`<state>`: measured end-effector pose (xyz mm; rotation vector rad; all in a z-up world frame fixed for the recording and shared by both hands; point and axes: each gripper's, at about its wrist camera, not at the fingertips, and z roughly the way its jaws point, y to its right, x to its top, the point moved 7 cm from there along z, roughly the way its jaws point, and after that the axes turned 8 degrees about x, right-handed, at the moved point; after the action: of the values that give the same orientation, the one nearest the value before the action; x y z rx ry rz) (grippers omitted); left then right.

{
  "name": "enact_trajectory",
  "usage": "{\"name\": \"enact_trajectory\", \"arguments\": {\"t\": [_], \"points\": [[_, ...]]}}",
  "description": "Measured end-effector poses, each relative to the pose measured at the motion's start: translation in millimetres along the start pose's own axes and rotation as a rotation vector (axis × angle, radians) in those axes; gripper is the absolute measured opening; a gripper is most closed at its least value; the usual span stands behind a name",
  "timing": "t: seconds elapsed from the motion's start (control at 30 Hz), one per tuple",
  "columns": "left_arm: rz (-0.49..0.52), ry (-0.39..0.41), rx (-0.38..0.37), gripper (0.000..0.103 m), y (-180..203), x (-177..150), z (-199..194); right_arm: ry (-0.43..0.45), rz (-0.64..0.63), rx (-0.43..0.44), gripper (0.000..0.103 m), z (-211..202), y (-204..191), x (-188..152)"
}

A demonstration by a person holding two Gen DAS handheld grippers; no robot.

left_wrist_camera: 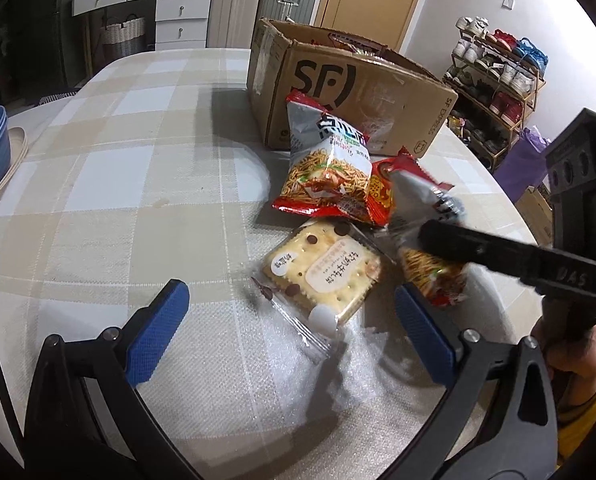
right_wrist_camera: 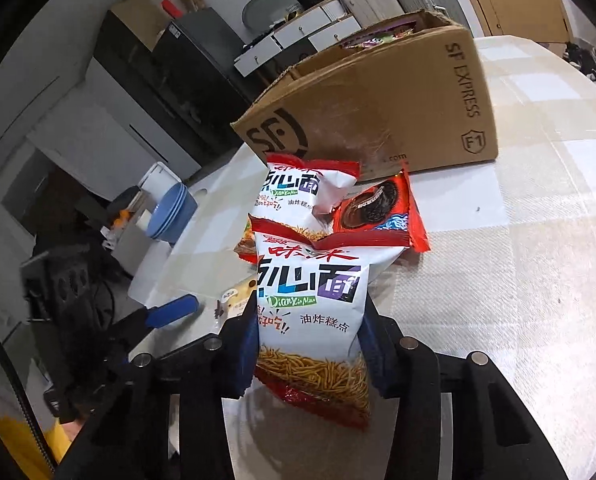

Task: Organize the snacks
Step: 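Grasp the white noodle-snack bag with the right gripper while the left grasps the cracker pack, then lift the noodle-snack bag and cracker pack over the box with both grippers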

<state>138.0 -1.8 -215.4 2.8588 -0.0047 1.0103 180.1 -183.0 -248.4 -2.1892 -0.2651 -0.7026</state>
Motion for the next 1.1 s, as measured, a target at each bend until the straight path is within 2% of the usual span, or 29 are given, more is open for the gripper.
{"name": "enact_trajectory", "arguments": {"t": [0.1, 0.3, 0.53, 0.67, 0.73, 0.77, 0.8, 0.83, 0.93, 1.1], "points": [[0.008, -0.027, 0.021, 0.102, -2, -6, 2, 0.02, 0.002, 0.013, 0.045, -5, -4, 1], [0.02, -0.028, 0.024, 0.102, 1, -5, -1, 0.055, -0.027, 0.022, 0.045, -32, -4, 0], [0.121, -0.074, 0.051, 0.102, 4, 7, 20, 0.074, -0.027, 0.026, 0.045, -56, 0, -8], [0.12, -0.094, -0.009, 0.088, 11, 15, 26, 0.097, 0.002, 0.022, 0.045, -64, 10, -11], [0.159, -0.104, -0.022, 0.087, 18, 16, 29, 0.102, 0.015, 0.024, 0.045, -66, 14, -11], [0.181, -0.11, -0.032, 0.081, 23, 16, 29, 0.107, 0.018, 0.021, 0.045, -68, 16, -11], [0.196, -0.116, -0.036, 0.081, 27, 17, 29, 0.108, 0.018, 0.022, 0.045, -68, 15, -11], [0.213, -0.118, -0.026, 0.08, 29, 18, 29, 0.11, 0.019, 0.025, 0.045, -68, 15, -12], [0.278, -0.119, -0.017, 0.067, 37, 16, 26, 0.114, 0.022, 0.031, 0.045, -71, 17, -13], [0.355, -0.106, 0.028, 0.063, 45, 9, 19, 0.123, 0.037, 0.036, 0.045, -75, 18, -15]]}}
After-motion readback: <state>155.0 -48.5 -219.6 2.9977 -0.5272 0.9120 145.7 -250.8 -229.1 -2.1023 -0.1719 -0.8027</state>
